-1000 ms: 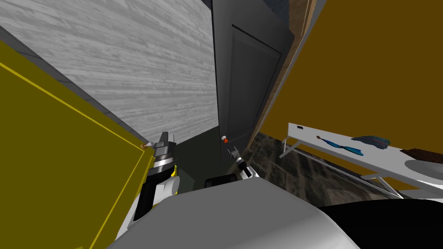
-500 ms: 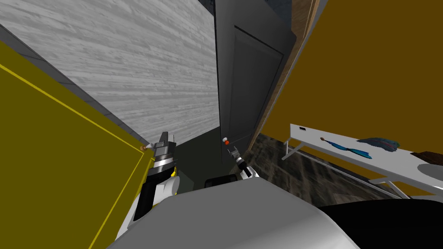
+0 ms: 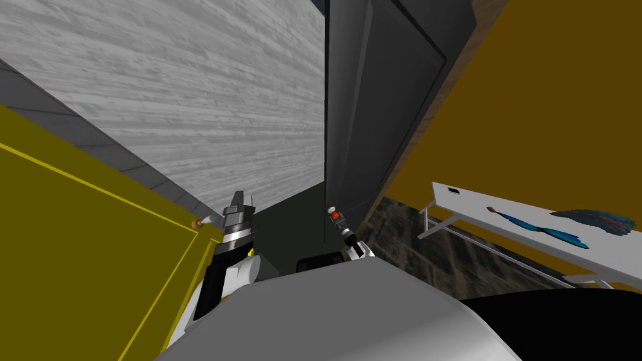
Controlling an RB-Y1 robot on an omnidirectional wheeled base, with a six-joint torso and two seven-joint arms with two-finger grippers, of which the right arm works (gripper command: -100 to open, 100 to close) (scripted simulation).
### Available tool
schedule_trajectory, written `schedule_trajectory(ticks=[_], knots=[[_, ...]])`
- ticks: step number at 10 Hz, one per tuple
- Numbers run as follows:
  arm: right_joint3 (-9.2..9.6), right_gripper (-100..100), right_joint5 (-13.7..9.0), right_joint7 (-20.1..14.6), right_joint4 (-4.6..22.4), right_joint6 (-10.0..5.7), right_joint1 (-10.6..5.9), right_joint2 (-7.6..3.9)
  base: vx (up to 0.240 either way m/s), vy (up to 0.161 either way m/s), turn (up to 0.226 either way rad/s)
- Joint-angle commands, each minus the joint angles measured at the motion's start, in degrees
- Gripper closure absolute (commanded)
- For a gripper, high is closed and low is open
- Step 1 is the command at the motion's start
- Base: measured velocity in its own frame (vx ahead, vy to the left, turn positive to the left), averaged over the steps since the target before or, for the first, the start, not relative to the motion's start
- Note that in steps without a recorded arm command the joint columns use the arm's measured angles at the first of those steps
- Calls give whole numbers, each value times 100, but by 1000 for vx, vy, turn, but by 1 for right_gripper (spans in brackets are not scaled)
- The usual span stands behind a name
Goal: Push the door open
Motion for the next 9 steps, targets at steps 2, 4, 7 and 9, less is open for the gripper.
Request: schedule_trajectory(ticks=[2, 4, 7, 9], knots=[[0, 100, 0, 0, 0, 0, 0, 0, 38, 11, -1], [0, 100, 0, 0, 0, 0, 0, 0, -27, -10, 7], [0, 100, 0, 0, 0, 0, 0, 0, -8, -3, -2], [34, 100, -53, -248, 31, 15, -7, -16, 19, 8, -26]])
